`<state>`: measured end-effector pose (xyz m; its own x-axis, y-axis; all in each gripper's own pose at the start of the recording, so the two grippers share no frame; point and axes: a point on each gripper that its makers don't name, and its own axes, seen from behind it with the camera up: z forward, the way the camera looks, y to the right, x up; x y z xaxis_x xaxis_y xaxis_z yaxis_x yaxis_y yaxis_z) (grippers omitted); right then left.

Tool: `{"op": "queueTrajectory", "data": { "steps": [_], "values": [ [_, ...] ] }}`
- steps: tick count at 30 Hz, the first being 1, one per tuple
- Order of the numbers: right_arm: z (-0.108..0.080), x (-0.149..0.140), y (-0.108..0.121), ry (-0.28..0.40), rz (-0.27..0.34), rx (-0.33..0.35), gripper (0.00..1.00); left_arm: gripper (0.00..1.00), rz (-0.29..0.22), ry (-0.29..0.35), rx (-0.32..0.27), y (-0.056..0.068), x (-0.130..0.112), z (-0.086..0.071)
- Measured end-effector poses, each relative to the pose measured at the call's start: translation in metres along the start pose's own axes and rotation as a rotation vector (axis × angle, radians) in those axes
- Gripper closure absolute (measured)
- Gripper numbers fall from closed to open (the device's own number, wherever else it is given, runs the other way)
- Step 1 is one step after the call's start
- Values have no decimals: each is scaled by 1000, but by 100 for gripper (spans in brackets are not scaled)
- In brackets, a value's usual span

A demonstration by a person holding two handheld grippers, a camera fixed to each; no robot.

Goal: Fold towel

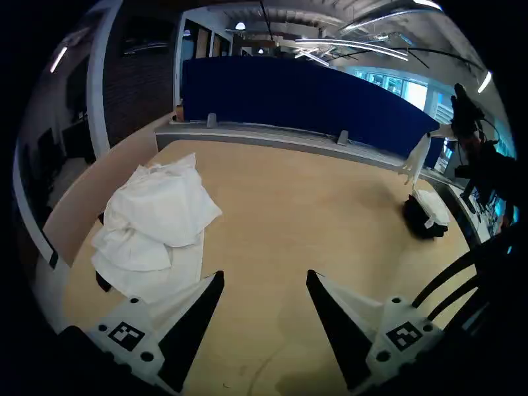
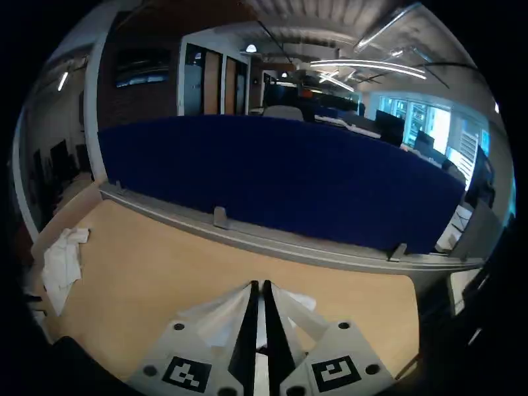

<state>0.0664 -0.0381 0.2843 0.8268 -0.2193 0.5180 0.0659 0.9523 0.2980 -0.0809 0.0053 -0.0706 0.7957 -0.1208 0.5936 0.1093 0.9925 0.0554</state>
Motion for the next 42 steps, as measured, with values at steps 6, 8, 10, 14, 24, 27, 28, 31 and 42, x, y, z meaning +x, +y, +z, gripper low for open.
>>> {"op": "queueTrajectory", "data": {
  "steps": [6, 8, 10, 14, 24, 27, 28, 31, 42],
  "values": [
    [-26, -35, 14, -20, 31, -25, 94, 8, 7, 1, -13, 6, 3, 0],
    [-35, -46, 22, -21, 52, -39, 94, 7, 14, 1, -18, 9, 3, 0],
    [-45, -58, 31, -20, 78, -54, 94, 7, 20, 1, -23, 12, 4, 1],
    [-64, -81, 47, -18, 131, -78, 94, 7, 29, -2, -31, 16, 4, 2],
    [-93, -168, 68, -80, 227, -128, 94, 7, 60, -9, -53, 29, 3, 5],
    [-96, -194, 70, -106, 257, -142, 94, 7, 66, -11, -54, 30, 2, 4],
    [-96, -201, 70, -113, 266, -147, 94, 8, 66, -11, -54, 30, 2, 3],
    [-95, -223, 72, -136, 294, -161, 94, 7, 69, -11, -54, 31, 3, 2],
    [-79, -274, 74, -207, 362, -201, 94, 7, 77, -9, -51, 32, 4, -4]
  ]
}}
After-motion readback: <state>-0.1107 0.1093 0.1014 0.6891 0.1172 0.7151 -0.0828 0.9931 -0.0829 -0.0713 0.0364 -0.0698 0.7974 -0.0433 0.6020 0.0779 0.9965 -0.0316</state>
